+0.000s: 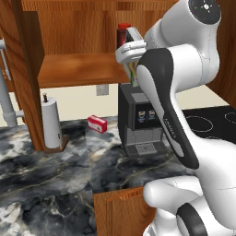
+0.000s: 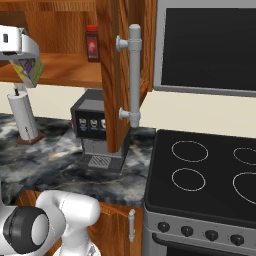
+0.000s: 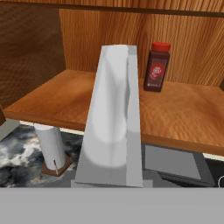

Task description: Pick the cereal and honey bottle from the counter and place them in the cabinets closest to them.

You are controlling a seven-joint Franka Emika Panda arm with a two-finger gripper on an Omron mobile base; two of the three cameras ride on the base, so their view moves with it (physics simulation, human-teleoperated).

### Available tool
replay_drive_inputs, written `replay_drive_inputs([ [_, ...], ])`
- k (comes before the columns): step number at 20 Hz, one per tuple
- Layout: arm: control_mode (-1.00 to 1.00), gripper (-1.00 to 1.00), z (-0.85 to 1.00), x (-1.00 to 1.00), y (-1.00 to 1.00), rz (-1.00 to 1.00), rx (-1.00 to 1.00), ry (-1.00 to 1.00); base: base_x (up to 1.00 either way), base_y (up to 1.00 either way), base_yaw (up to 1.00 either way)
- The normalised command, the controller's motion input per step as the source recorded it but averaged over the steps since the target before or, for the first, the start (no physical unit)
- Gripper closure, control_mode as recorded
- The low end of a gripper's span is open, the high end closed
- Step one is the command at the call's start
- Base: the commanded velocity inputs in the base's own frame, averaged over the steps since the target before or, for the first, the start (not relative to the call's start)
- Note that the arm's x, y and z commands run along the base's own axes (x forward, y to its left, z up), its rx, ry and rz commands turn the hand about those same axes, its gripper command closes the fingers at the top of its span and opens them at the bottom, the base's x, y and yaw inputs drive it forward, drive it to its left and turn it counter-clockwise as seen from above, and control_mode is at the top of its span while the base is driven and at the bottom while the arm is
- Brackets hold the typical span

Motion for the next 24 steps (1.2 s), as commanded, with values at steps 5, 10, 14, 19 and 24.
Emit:
replay_drive_inputs([
  [5, -1.00, 1.00, 0.00, 0.31, 0.09, -0.01, 0.00, 0.00, 0.00, 0.00, 0.00],
  [10, -1.00, 1.00, 0.00, 0.39, 0.18, -0.02, 0.00, 0.00, 0.00, 0.00, 0.00],
  [14, -1.00, 1.00, 0.00, 0.41, 0.12, -0.02, 0.00, 0.02, 0.00, 0.00, 0.00],
  [19, -1.00, 1.00, 0.00, 0.41, 0.06, -0.02, 0.00, 0.02, 0.00, 0.00, 0.00],
  [24, -1.00, 1.00, 0.00, 0.40, 0.03, 0.00, 0.00, 0.05, 0.00, 0.00, 0.00],
])
